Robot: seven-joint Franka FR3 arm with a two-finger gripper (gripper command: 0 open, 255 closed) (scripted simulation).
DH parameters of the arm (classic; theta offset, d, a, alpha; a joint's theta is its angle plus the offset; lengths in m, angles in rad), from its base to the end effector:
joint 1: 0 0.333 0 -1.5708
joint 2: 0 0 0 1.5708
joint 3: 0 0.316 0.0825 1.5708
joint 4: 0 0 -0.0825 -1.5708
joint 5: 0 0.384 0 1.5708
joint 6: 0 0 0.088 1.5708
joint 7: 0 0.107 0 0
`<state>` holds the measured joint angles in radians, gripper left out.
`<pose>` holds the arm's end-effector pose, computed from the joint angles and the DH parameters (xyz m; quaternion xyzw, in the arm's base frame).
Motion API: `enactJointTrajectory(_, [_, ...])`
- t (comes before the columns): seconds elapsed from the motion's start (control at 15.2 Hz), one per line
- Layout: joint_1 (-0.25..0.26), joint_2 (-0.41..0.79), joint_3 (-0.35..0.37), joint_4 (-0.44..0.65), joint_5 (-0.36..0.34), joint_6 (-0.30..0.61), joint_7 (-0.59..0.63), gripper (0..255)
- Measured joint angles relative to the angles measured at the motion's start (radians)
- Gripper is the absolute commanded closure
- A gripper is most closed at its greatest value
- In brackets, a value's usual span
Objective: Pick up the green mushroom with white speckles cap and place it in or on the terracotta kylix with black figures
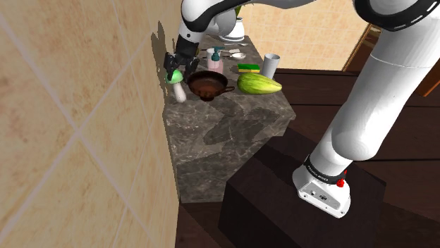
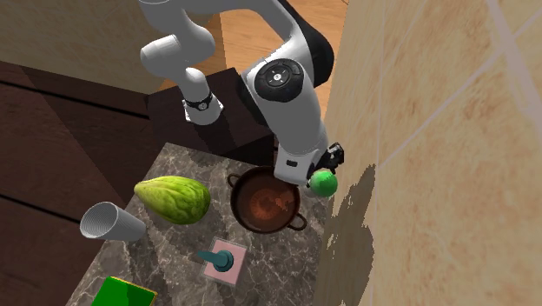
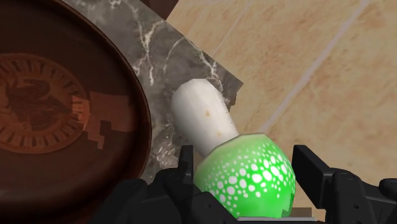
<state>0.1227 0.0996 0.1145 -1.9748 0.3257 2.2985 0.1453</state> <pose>0.5817 0.1460 0.4429 -0.9831 0.0494 -0.0819 0.1564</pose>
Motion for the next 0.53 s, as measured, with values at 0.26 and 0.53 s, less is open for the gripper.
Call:
enactJointTrajectory(0.26, [-0.003, -0.018, -0.004, 0.036, -0.010, -0.053, 0.014, 255])
enactJointTrajectory(0.53, [-0.004, -0.029, -0.005, 0.073, -0.019, -0.100, 0.030, 255])
